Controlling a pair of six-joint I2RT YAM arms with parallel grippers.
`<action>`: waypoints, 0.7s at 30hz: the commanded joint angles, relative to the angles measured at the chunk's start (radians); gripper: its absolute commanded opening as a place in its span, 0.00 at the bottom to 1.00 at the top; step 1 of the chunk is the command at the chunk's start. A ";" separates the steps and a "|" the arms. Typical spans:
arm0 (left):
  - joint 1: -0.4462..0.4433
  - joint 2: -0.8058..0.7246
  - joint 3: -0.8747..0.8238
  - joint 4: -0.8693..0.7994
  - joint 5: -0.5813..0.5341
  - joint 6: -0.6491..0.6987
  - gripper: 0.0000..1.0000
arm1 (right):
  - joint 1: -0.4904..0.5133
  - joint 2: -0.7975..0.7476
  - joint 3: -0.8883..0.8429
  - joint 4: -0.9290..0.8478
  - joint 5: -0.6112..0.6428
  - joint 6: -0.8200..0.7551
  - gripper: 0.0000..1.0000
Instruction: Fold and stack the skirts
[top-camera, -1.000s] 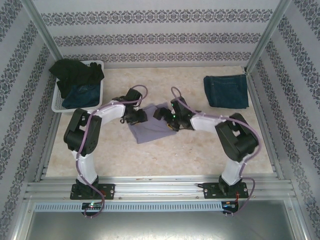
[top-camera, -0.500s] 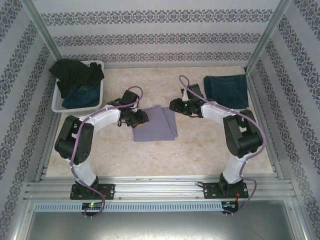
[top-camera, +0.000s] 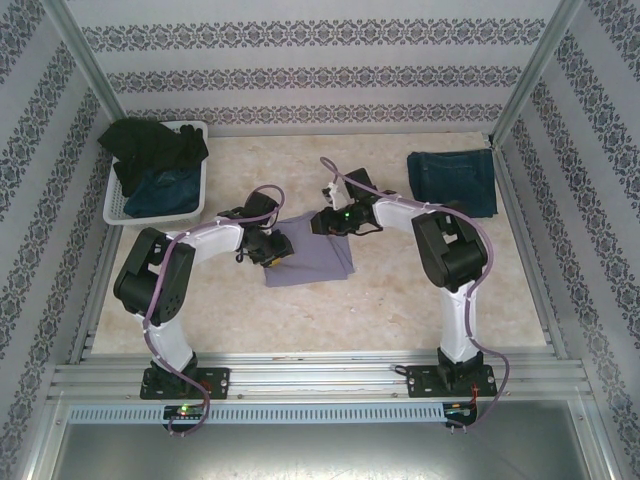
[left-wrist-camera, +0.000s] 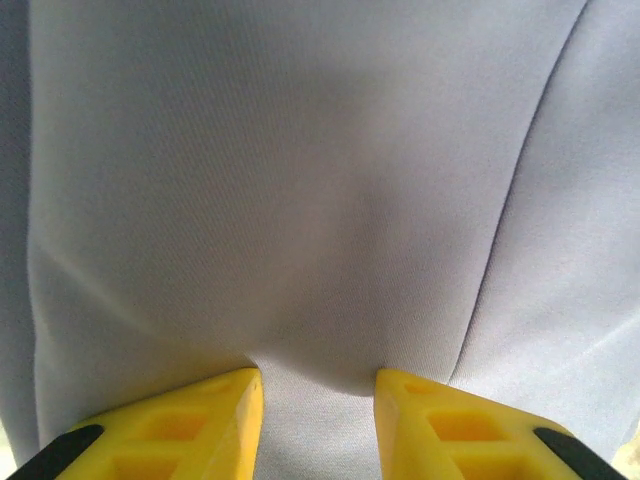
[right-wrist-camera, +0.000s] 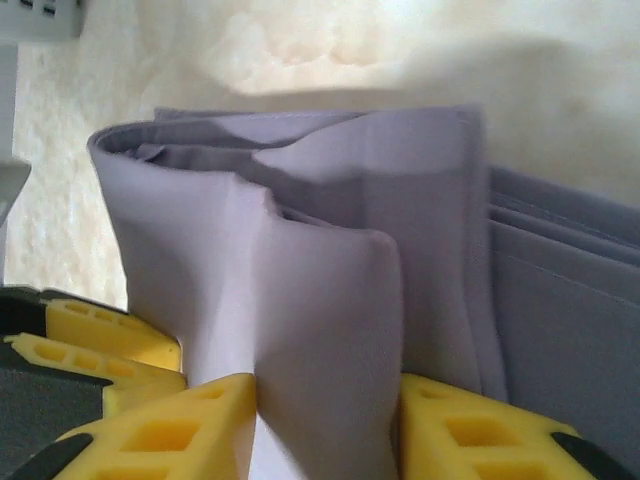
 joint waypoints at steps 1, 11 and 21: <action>-0.001 0.029 -0.033 -0.020 -0.036 -0.006 0.37 | 0.015 -0.006 0.038 0.014 -0.027 -0.018 0.22; -0.001 0.055 -0.057 0.008 -0.029 -0.005 0.37 | 0.037 -0.035 0.089 -0.171 0.613 -0.021 0.23; 0.001 -0.150 0.029 -0.089 -0.044 0.034 0.62 | 0.024 -0.235 -0.063 -0.192 0.571 0.087 0.83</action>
